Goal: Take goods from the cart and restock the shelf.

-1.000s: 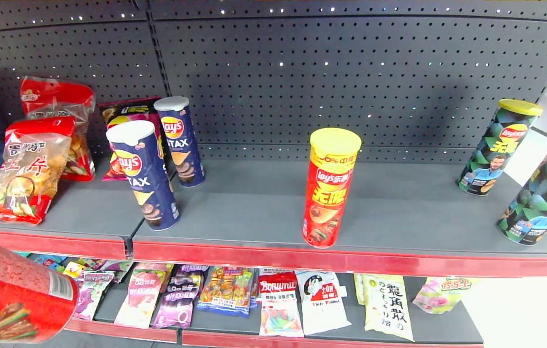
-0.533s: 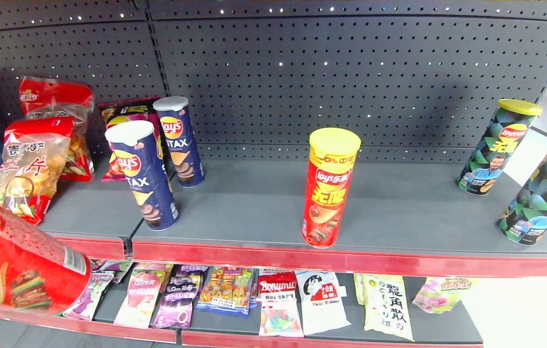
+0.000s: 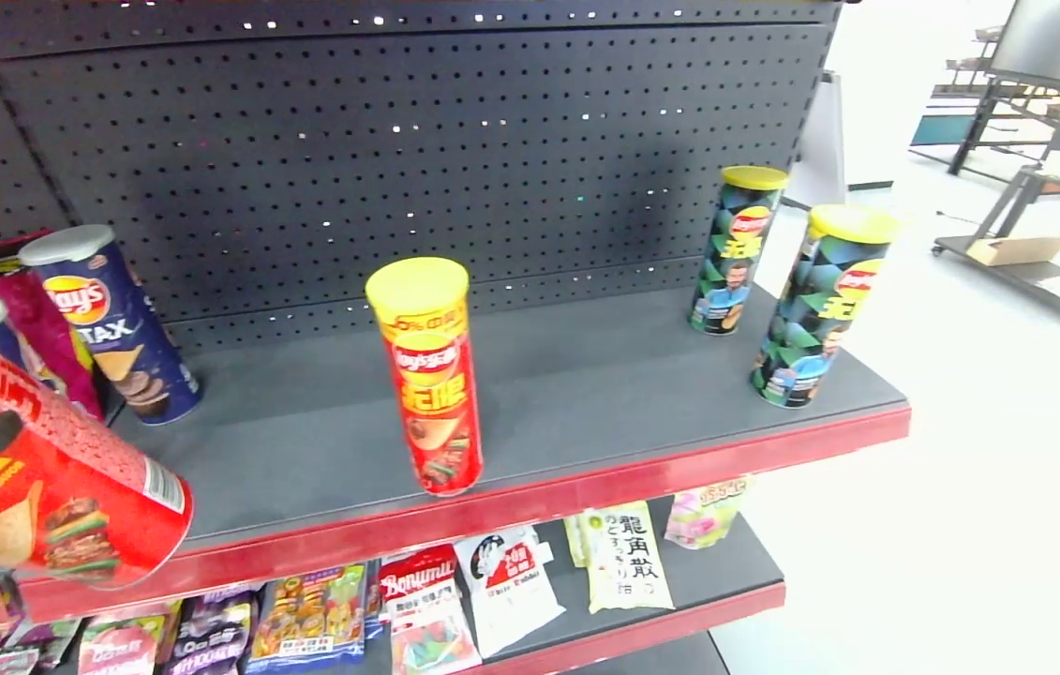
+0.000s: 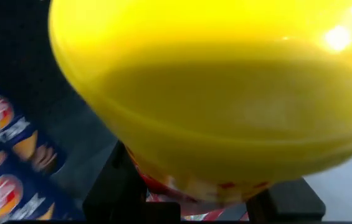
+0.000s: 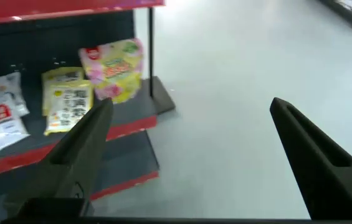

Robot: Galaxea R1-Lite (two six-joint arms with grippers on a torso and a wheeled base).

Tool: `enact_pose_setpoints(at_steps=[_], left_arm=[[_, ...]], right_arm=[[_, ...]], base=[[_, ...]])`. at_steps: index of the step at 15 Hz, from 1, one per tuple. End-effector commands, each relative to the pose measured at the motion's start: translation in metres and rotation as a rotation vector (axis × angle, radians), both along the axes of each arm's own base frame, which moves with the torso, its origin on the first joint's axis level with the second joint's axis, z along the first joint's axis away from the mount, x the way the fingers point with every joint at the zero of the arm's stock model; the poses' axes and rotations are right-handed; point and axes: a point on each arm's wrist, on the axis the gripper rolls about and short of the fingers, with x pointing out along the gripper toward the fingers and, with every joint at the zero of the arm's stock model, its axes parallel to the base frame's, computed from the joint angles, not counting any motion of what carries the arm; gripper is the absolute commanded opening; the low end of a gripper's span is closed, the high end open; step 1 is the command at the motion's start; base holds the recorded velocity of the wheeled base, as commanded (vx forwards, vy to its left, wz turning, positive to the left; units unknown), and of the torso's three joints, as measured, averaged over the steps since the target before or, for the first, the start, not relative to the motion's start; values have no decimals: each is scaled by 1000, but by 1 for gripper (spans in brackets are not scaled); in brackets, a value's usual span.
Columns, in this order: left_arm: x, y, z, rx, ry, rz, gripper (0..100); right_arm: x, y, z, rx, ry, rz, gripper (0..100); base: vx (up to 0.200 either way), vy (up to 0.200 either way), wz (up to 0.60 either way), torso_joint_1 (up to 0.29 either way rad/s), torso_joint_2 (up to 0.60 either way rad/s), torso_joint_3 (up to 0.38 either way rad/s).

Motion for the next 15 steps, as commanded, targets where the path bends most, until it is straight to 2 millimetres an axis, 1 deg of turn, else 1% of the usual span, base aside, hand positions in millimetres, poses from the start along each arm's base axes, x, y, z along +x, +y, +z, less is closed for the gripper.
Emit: enact_pose_setpoints(at_steps=[1, 4, 5, 6, 7, 10, 11, 12, 13, 14, 15], left_arm=[[4, 1, 0, 0, 11, 6, 0], [18, 4, 1, 5, 28, 105, 0], [19, 5, 1, 5, 30, 111, 0], [30, 7, 3, 9, 55, 160, 0], [38, 8, 4, 9, 72, 172, 0], [68, 10, -5, 10, 146, 164, 0], [71, 10, -6, 9, 151, 162, 0], [81, 11, -7, 6, 143, 159, 0], [87, 12, -7, 6, 132, 155, 0], [93, 12, -9, 2, 139, 137, 0], [95, 12, -11, -1, 146, 118, 0]], right_arm=[[1, 0, 0, -2, 6, 1, 100], [3, 1, -1, 19, -15, 44, 100], [3, 2, -1, 22, -22, 47, 100], [11, 6, -7, 90, -123, 148, 100], [13, 7, -6, 121, -170, 207, 100], [12, 8, -6, 71, -161, 264, 100], [12, 8, -6, 62, -160, 257, 100], [12, 7, -7, 49, -154, 216, 100], [12, 7, -7, 51, -155, 201, 100], [13, 7, -6, 54, -166, 210, 100], [12, 8, -3, 65, -192, 262, 100]], base=[[0, 0, 0, 0, 0, 0], [0, 0, 0, 0, 0, 0], [0, 0, 0, 0, 0, 0], [0, 0, 0, 0, 0, 0], [0, 0, 0, 0, 0, 0], [0, 0, 0, 0, 0, 0], [0, 0, 0, 0, 0, 0], [0, 0, 0, 0, 0, 0], [0, 0, 0, 0, 0, 0], [0, 0, 0, 0, 0, 0], [0, 0, 0, 0, 0, 0]])
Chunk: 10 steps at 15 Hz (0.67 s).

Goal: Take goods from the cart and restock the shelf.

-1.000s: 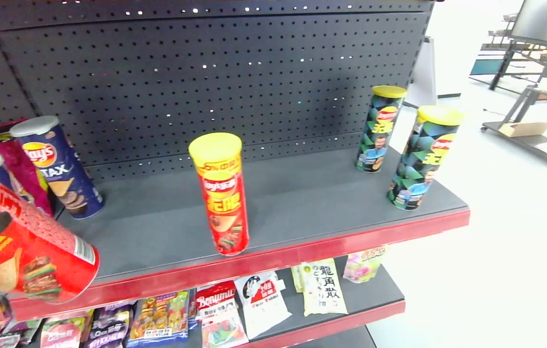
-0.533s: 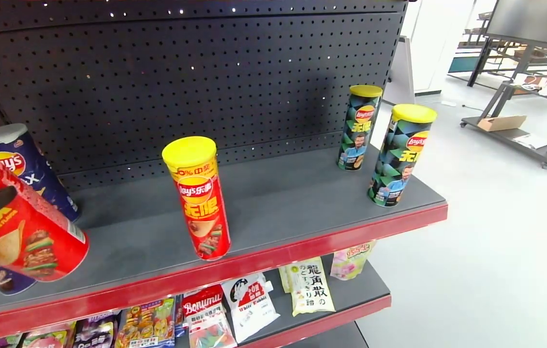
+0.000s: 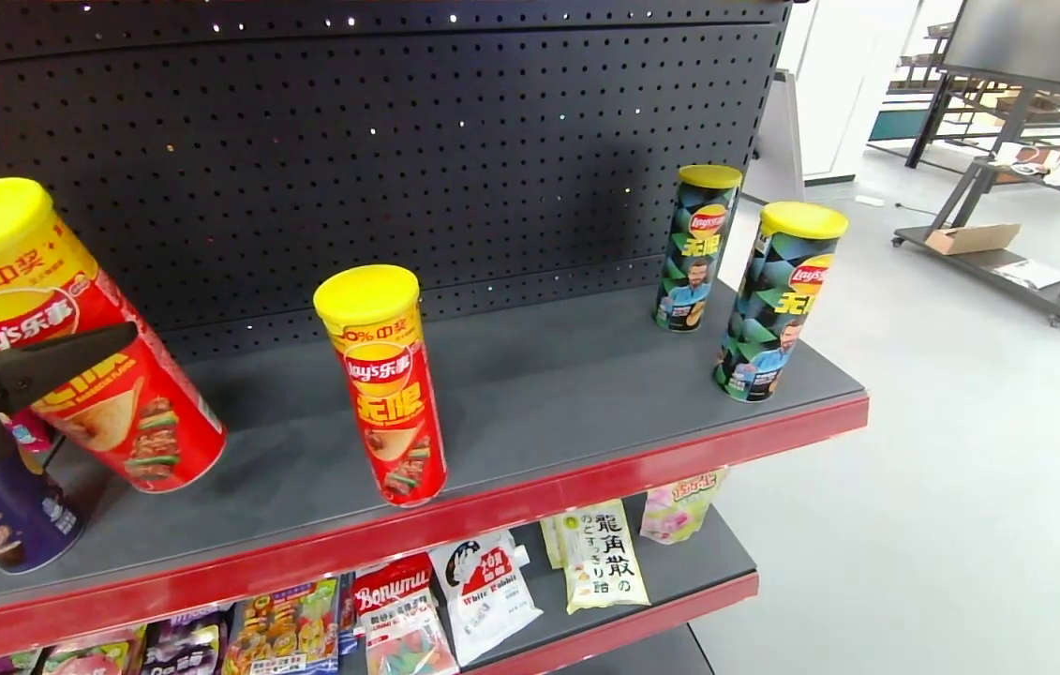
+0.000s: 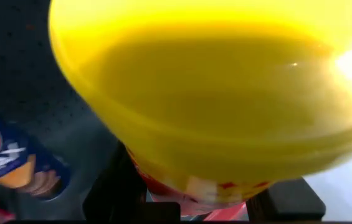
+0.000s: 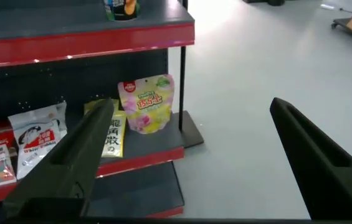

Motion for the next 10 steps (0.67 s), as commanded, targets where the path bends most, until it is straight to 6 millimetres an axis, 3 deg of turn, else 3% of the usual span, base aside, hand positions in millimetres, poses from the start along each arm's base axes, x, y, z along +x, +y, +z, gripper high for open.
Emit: enact_pose_setpoints(at_steps=[1, 5, 6, 10], left_arm=[[12, 1, -9, -8, 53, -10, 0], [16, 1, -10, -15, 64, -40, 0], [17, 1, -10, -16, 64, -43, 0], [17, 1, -9, -16, 55, -48, 0]], right_arm=[[0, 3, 2, 3, -17, 127, 100], [-1, 6, -3, -8, 35, 276, 100], [-1, 5, -10, 32, 113, 247, 100], [-1, 6, -9, 40, 98, 93, 100]], base=[[0, 0, 0, 0, 0, 0], [0, 0, 0, 0, 0, 0], [0, 0, 0, 0, 0, 0], [0, 0, 0, 0, 0, 0]])
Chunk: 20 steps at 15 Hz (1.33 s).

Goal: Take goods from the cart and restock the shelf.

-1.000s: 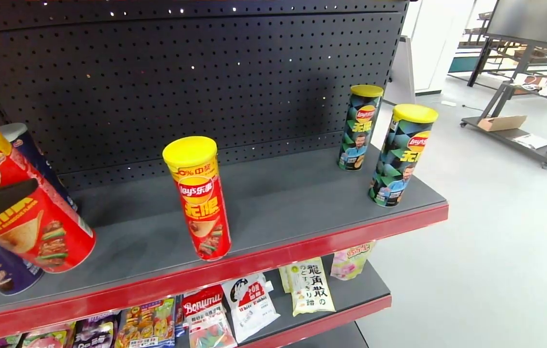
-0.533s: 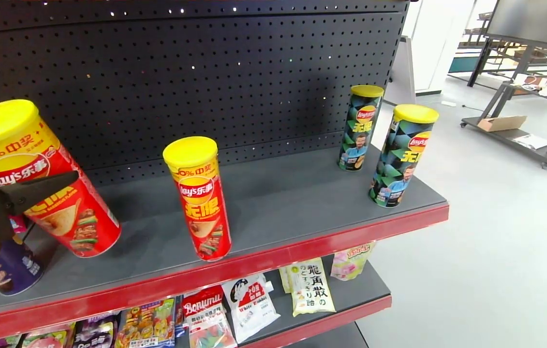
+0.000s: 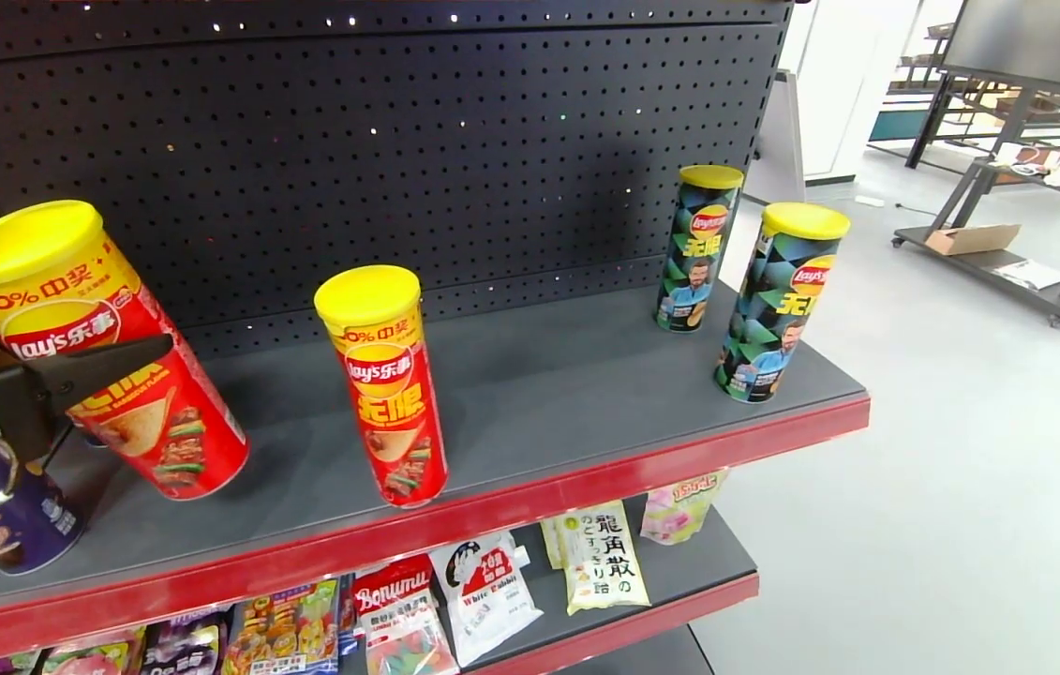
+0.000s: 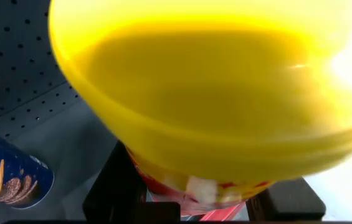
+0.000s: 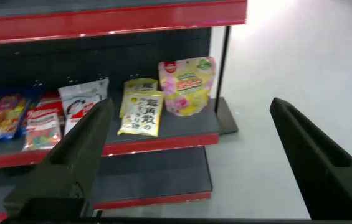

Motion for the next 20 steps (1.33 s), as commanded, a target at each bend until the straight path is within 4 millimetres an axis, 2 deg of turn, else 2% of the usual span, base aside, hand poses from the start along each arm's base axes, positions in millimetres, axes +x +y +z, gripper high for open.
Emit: enact_pose_setpoints(at_steps=[1, 9, 12, 16, 20], left_arm=[[0, 0, 1, 0, -6, 0, 0], [0, 0, -3, -2, 9, -3, 0], [4, 0, -5, -8, 21, -26, 0], [4, -1, -6, -12, 27, -39, 0], [14, -1, -9, -10, 24, -50, 0]], right_arm=[[0, 0, 0, -5, 4, -31, 100], [0, 2, 0, -6, 3, -135, 100], [-6, 2, -1, 0, -80, -141, 100], [-7, 2, -2, 1, -94, -149, 100], [-7, 2, -2, 5, -94, -149, 100]], base=[[0, 0, 0, 0, 0, 0], [0, 0, 0, 0, 0, 0], [0, 0, 0, 0, 0, 0], [0, 0, 0, 0, 0, 0], [0, 0, 0, 0, 0, 0]])
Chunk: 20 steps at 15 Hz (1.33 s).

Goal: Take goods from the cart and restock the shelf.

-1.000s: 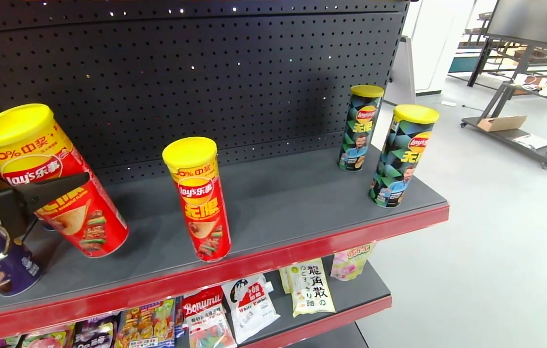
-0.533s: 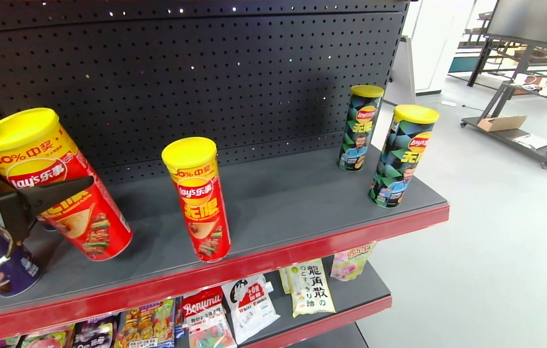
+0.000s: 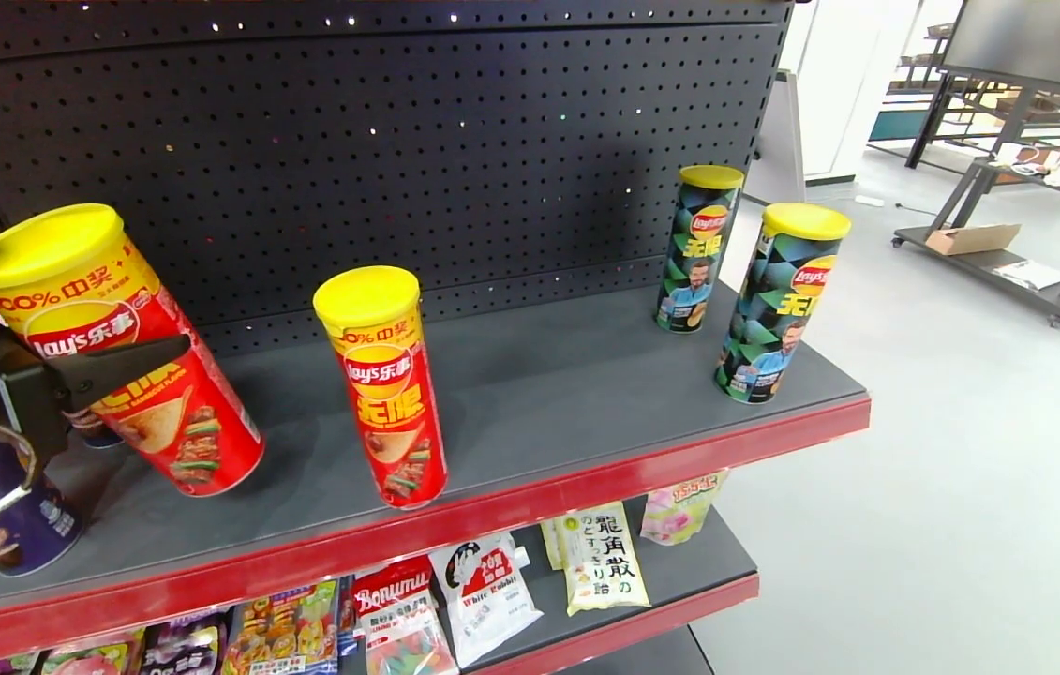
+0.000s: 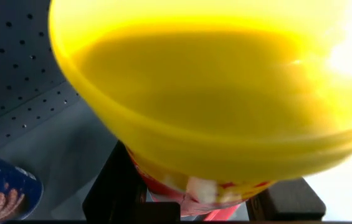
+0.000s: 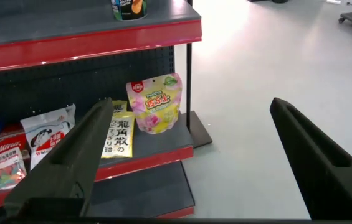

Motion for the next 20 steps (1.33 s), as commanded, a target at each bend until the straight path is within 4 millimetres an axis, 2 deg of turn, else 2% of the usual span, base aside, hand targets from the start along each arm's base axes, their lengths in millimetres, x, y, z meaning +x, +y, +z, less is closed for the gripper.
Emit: enact_pose_setpoints(at_steps=[1, 6, 9, 12, 14, 16, 20], left_arm=[[7, -3, -6, -1, 27, -23, 0], [28, -19, -16, 0, 40, -104, 0], [48, -20, -22, 2, 22, -109, 0], [74, -20, -33, 3, -15, -108, 0], [95, -27, -44, 3, -16, -139, 0], [122, -29, -42, 2, -27, -143, 0], [155, -34, -44, 0, -40, -169, 0]], right_arm=[[0, 0, 0, 0, -4, 1, 100], [0, 0, 0, 0, -4, 1, 100], [0, 0, 0, 0, -4, 1, 100], [0, 0, 0, 0, -4, 1, 100], [0, 0, 0, 0, -4, 1, 100], [0, 0, 0, 0, -4, 1, 100], [0, 0, 0, 0, -4, 1, 100]], base=[[0, 0, 0, 0, 0, 0], [0, 0, 0, 0, 0, 0], [0, 0, 0, 0, 0, 0], [0, 0, 0, 0, 0, 0], [0, 0, 0, 0, 0, 0], [0, 0, 0, 0, 0, 0], [0, 0, 0, 0, 0, 0]])
